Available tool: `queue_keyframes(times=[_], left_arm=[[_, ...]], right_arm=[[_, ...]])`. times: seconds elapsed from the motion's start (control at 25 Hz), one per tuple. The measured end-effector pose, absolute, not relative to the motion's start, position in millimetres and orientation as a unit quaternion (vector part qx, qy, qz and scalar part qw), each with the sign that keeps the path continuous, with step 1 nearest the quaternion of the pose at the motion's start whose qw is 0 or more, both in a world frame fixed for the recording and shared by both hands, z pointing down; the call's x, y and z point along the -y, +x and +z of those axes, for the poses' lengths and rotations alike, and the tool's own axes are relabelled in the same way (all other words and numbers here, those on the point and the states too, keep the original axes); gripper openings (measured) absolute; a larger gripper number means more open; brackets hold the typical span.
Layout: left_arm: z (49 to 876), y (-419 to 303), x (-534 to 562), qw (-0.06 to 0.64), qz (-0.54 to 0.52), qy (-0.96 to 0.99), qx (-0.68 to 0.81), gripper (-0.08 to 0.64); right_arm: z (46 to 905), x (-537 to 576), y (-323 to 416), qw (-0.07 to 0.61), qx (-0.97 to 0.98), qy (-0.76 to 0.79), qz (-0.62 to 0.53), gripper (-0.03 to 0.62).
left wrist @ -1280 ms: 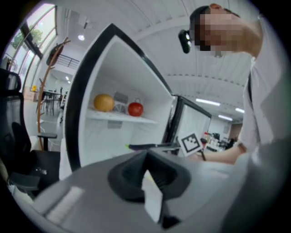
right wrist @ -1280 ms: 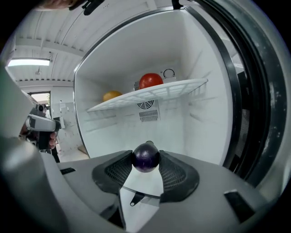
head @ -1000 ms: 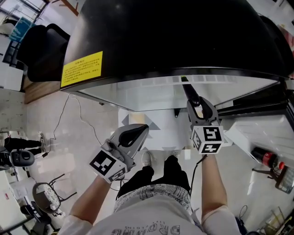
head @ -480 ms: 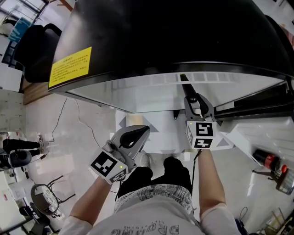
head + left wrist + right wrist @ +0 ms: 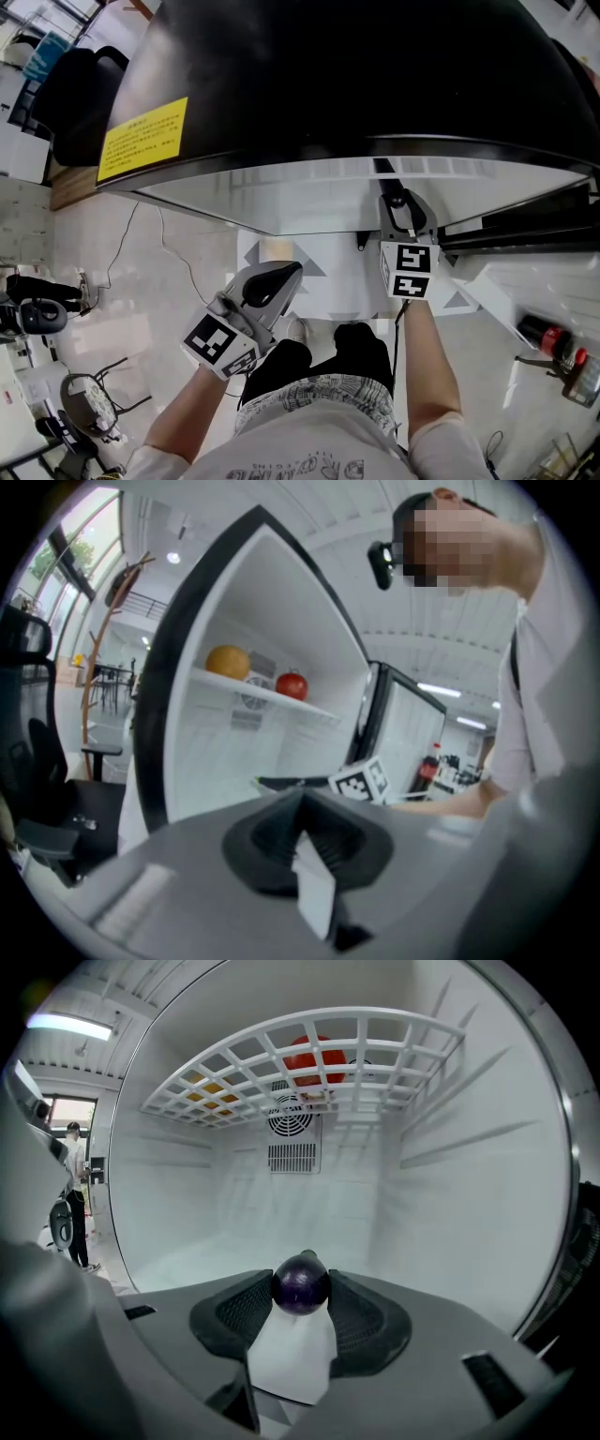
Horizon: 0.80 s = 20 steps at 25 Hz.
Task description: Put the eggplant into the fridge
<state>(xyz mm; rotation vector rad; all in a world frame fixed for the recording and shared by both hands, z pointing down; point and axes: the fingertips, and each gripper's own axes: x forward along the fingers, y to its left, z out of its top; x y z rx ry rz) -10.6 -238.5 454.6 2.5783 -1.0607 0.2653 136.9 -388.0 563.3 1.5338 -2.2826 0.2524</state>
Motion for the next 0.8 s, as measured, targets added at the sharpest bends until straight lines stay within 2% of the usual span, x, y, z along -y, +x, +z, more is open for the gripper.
queue_keyframes(times=[0.32,0.8], left_arm=[[457.2,-7.6,242.8,0.17,0.094,0.907,0.374,0.008],[456.3,-1.6,245.7,0.173,0.098,0.908,0.37,0.008]], right_arm=[[572.7,394.8,137.2,0.2,0.808,0.546,0.092,0.179],[593.0,397.1,136.3,0.253,0.794,0.544,0.097,0.181]])
